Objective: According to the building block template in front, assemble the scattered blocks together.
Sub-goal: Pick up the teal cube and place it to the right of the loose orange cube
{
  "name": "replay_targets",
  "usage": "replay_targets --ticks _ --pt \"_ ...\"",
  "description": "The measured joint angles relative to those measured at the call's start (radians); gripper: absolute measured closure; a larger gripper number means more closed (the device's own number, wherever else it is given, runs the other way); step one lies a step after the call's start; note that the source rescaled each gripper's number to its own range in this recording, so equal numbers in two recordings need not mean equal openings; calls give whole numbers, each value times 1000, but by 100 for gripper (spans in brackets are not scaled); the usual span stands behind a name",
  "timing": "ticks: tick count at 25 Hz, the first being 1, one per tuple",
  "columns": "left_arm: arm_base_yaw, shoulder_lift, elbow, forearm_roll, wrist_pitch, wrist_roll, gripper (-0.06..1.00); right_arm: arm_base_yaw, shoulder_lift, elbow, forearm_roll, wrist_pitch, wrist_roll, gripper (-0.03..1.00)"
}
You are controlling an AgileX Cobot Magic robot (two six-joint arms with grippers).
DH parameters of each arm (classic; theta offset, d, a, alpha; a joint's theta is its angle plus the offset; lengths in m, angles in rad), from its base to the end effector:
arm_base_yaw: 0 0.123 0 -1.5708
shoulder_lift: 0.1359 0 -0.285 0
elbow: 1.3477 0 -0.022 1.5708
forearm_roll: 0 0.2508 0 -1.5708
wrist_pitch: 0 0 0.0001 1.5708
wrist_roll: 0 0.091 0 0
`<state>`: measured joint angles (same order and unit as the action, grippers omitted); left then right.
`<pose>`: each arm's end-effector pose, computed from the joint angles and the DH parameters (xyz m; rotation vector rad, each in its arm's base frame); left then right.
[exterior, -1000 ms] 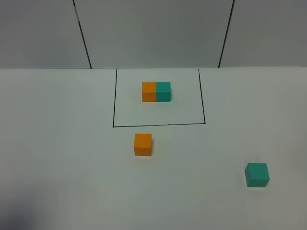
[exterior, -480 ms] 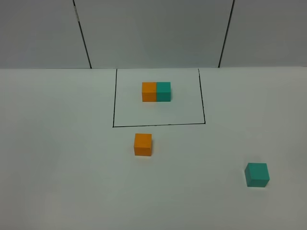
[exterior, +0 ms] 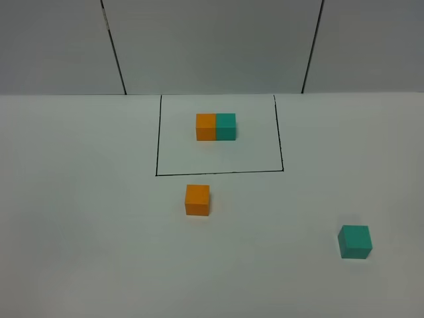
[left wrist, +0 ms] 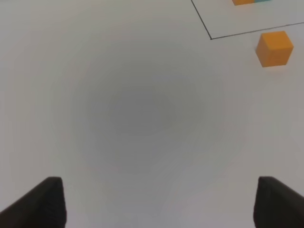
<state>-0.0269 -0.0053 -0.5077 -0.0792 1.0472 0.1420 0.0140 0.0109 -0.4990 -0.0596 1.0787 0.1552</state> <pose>-0.0063 -0.0061 0.2807 0.1736 2.0079 -0.0212 -0.0038 -0.0048 0.2757 0.1492 2.0675 0.0320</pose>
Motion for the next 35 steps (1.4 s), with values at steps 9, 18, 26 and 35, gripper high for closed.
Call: replay_targets --ticks 9,18,26,35 --pt "0 0 0 3 0 -29 28 0 0 0 0 0 0 53" --pt "0 0 0 3 0 -30 31 0 0 0 1 0 0 53" --pt "0 0 0 3 0 -30 31 0 0 0 1 0 0 53" --pt "0 0 0 3 0 -30 31 0 0 0 1 0 0 53"
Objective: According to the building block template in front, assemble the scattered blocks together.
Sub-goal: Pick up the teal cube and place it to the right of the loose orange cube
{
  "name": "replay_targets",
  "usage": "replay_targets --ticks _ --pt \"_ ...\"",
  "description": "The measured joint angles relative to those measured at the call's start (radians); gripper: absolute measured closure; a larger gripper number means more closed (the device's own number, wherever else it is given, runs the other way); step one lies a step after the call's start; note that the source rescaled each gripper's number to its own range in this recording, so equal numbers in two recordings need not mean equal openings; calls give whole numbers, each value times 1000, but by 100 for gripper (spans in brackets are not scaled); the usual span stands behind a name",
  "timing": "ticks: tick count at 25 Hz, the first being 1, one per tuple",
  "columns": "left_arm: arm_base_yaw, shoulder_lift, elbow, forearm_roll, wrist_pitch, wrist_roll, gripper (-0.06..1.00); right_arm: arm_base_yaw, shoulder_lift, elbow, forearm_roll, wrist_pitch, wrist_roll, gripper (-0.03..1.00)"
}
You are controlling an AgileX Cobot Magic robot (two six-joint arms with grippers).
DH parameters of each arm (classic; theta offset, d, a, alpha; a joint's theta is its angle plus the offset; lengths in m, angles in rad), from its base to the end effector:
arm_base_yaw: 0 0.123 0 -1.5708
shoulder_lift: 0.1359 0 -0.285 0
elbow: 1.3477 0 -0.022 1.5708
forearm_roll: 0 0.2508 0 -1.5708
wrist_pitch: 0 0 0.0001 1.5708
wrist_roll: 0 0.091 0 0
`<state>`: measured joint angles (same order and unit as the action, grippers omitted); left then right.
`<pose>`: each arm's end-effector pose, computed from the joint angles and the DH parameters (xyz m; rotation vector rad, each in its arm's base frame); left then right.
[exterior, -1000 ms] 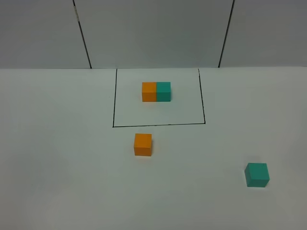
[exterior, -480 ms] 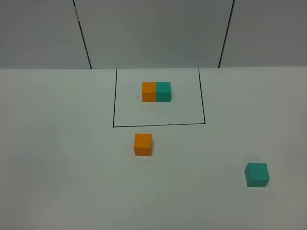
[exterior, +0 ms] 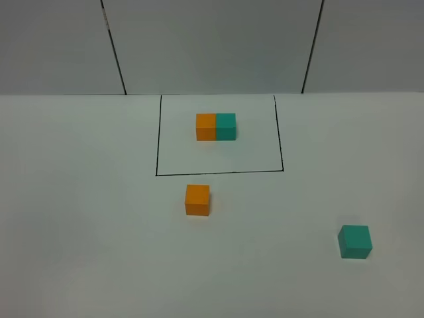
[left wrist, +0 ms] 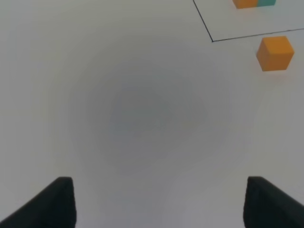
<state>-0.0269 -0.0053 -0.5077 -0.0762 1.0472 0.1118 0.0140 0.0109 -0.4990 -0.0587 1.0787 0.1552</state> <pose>-0.0063 -0.0058 0.2807 0.1431 2.0106 -0.0368 -0.0038 -0.0048 0.2757 0.1492 2.0675 0.0331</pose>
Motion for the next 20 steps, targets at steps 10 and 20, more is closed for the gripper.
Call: replay_targets --ticks 10,20 --pt "0 0 0 0 0 0 32 0 4 0 41 1 5 52" --pt "0 0 0 0 0 -1 32 0 809 -161 343 -82 -279 -2"
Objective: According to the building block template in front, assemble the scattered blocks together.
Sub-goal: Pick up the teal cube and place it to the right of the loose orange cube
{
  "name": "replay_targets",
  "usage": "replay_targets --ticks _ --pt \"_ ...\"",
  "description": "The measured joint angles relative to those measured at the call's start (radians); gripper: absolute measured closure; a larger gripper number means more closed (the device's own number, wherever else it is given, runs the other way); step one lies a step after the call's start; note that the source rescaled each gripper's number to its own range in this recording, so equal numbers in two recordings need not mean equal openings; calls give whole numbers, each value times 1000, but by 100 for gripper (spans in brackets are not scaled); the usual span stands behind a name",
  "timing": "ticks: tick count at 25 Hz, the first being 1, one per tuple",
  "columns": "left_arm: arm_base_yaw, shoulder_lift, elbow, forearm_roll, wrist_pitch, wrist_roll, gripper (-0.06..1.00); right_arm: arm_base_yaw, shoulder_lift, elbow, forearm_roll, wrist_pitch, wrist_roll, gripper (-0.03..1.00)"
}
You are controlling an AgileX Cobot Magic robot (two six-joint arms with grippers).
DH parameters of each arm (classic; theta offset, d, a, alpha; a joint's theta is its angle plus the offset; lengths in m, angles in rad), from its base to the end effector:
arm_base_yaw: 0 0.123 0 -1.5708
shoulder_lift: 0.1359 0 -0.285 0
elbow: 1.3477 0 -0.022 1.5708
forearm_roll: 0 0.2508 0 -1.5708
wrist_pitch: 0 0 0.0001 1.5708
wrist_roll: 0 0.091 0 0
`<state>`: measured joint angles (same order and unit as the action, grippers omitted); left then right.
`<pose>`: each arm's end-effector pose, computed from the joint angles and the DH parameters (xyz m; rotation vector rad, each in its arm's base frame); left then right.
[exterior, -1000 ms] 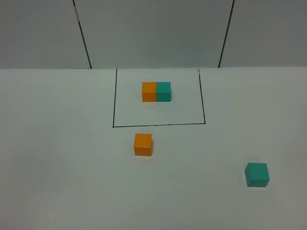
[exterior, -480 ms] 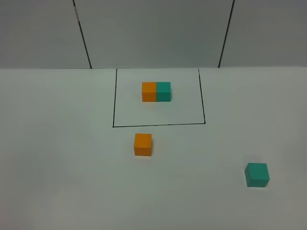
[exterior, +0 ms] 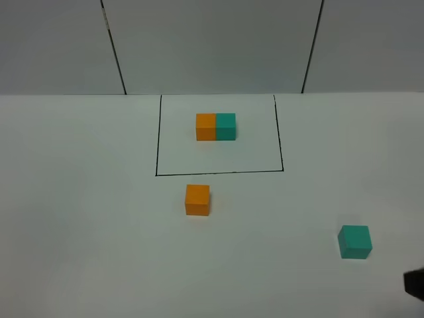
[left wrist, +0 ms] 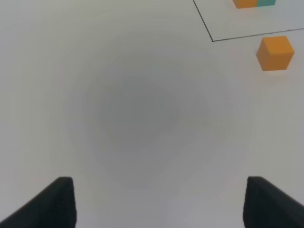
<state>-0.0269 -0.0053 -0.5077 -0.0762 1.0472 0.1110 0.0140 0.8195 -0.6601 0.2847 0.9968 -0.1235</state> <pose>-0.0063 -0.0058 0.2807 0.1423 2.0107 -0.0373 0.1308 0.0233 0.2828 -0.0569 2.6093 0.3286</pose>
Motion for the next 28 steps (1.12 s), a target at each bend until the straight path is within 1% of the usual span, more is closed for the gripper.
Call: replay_targets --ticks 5,7,9,12,16,23,28 --pt "0 0 0 0 0 0 32 14 408 -137 7 -112 -38 -3" --pt "0 0 0 0 0 0 32 48 529 -181 -10 -152 -38 -3" --pt "0 0 0 0 0 0 32 101 643 -221 -36 -197 -31 -3" --pt "0 0 0 0 0 0 32 147 774 -264 -79 -260 32 -3" --pt "0 0 0 1 0 0 32 149 888 -287 -136 -307 101 -3" --pt "0 0 0 1 0 0 32 149 969 -289 -109 -358 113 -3" --pt "0 0 0 1 0 0 32 149 1006 -289 -92 -374 124 -3"
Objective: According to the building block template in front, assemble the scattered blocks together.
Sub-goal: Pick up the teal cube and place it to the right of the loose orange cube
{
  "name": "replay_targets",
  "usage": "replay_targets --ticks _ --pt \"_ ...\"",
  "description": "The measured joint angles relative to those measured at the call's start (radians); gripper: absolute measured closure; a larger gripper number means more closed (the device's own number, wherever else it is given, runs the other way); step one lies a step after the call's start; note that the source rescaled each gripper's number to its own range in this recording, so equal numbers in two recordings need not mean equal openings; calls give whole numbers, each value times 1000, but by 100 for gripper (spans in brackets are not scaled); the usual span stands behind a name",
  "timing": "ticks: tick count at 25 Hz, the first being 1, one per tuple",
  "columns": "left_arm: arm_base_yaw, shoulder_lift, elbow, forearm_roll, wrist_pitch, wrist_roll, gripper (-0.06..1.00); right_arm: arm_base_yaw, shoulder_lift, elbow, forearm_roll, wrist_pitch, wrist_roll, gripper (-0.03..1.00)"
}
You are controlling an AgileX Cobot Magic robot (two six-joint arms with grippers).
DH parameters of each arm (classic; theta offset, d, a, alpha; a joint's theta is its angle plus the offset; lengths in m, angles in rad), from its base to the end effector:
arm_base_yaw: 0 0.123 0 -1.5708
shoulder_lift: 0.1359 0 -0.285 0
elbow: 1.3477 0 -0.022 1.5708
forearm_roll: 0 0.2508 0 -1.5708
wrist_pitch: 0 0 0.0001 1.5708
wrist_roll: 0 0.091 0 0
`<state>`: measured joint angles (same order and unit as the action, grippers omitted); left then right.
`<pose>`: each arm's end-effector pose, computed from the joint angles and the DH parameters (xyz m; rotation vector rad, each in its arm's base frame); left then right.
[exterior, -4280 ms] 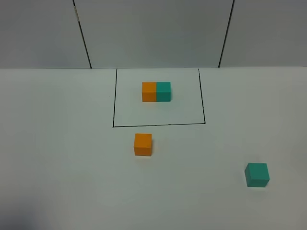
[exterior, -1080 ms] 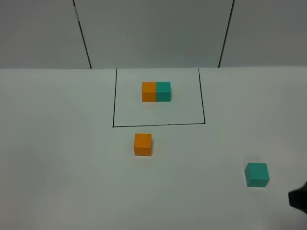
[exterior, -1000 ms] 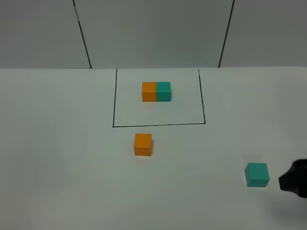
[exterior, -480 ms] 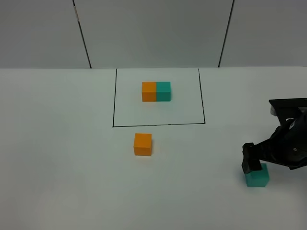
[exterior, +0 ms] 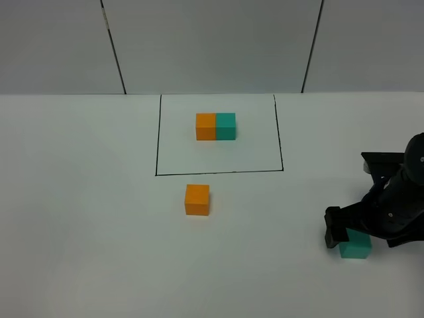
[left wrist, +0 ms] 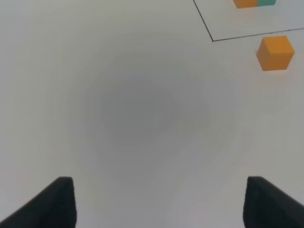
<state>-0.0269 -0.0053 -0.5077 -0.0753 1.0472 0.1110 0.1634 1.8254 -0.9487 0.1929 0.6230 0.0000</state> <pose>-0.0063 -0.0058 0.2807 0.1423 2.0107 -0.0362 0.3098 0.0614 0.1348 -0.0231 2.9876 0.2054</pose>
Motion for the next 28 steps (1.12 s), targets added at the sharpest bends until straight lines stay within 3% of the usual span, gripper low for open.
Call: replay_targets --ticks 4,7,10,11,15,19,22,28 --pt "0 0 0 0 0 0 32 0 28 0 6 -8 19 2" --pt "0 0 0 0 0 0 32 0 31 0 8 -9 28 25" --pt "0 0 0 0 0 0 32 0 31 0 9 -10 35 73" --pt "0 0 0 0 0 0 32 0 31 0 11 -10 37 97" --pt "0 0 0 0 0 0 32 13 31 -8 7 -2 31 97" --pt "0 0 0 0 0 0 32 79 31 -107 -33 85 -54 97" --pt "0 0 0 0 0 0 32 150 32 -230 -106 178 -186 97" --pt "0 0 0 0 0 0 32 293 88 -433 -213 286 -593 97"
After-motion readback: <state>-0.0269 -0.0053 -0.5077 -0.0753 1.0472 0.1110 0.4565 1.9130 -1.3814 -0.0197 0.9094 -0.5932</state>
